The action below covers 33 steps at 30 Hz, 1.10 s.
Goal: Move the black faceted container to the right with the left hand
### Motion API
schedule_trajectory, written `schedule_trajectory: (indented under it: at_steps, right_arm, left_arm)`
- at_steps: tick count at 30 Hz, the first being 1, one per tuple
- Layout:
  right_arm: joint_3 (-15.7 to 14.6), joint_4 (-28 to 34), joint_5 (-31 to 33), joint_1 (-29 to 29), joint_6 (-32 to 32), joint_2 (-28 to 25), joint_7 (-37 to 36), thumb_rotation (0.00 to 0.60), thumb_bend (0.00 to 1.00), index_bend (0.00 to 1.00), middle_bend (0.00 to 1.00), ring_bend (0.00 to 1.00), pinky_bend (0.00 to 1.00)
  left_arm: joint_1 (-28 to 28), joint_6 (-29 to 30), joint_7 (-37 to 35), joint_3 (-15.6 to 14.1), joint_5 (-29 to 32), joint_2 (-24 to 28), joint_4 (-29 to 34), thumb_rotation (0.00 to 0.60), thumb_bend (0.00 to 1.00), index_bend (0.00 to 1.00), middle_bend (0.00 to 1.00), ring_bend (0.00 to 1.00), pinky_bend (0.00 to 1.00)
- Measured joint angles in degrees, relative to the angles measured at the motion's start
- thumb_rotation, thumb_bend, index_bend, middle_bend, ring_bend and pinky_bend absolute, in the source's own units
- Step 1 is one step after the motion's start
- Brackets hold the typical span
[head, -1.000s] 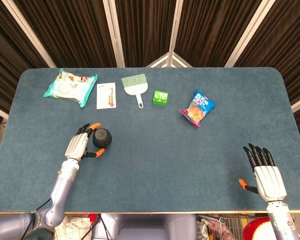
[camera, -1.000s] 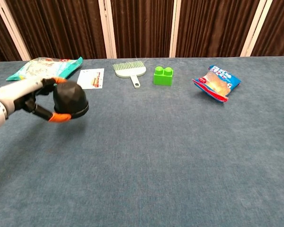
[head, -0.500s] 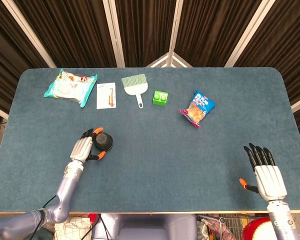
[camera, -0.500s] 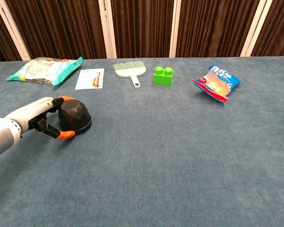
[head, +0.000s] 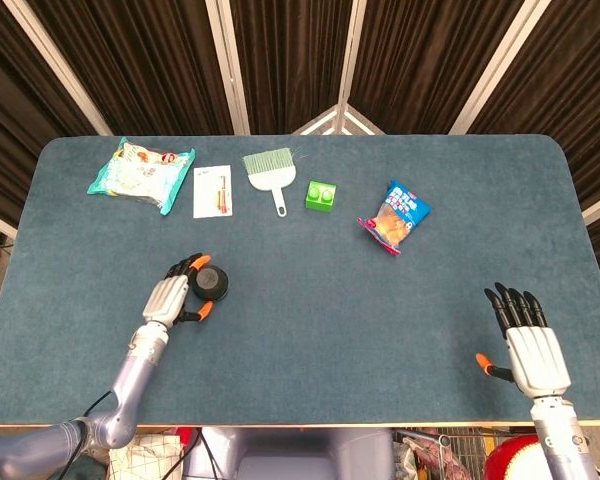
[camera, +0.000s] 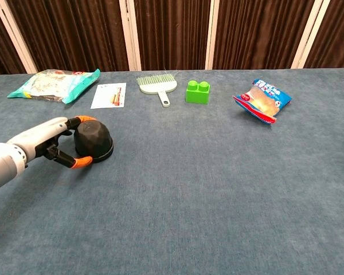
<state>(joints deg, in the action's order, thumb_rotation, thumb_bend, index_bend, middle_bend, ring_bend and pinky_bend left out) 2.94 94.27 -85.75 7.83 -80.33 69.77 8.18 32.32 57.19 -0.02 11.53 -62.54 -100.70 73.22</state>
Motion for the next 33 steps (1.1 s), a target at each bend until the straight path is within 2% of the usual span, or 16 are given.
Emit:
schedule_trajectory:
  at_steps: [8,20,27,33]
  right_arm:
    - [-0.3,0.0,0.0,-0.5,-0.6,-0.2,-0.7,0.6,0.21,0.0,0.0,0.01,0.0]
    - [-1.0,0.3,-0.3,-1.1,-0.9,-0.5,-1.1,0.6,0.21,0.0,0.0,0.01,0.0]
    - [-1.1,0.6,-0.6,-1.4,-1.4,-0.6,-1.0,0.6,0.21,0.0,0.0,0.01,0.0]
    - [-1.0,0.5,-0.6,-1.3,-1.3,-0.6,-1.1,0.6,0.21,0.0,0.0,0.01,0.0]
  left_arm:
    - [0.0,1.1,1.1,1.0,0.2,-0.2,1.6,0.6,0.49,0.12,0.09,0.0,0.0]
    - [-0.1,4.0,2.7,2.6,0.8,-3.1,-0.1,0.6,0.54,0.13,0.33,0.0,0.0]
    - [-0.3,5.5,2.8,3.2,0.0,-2.7,2.3,0.6,0.56,0.15,0.35,0.0,0.0]
    - [-0.3,6.7,3.5,3.7,-1.6,-0.3,10.6,0.6,0.56,0.16,0.34,0.0,0.0]
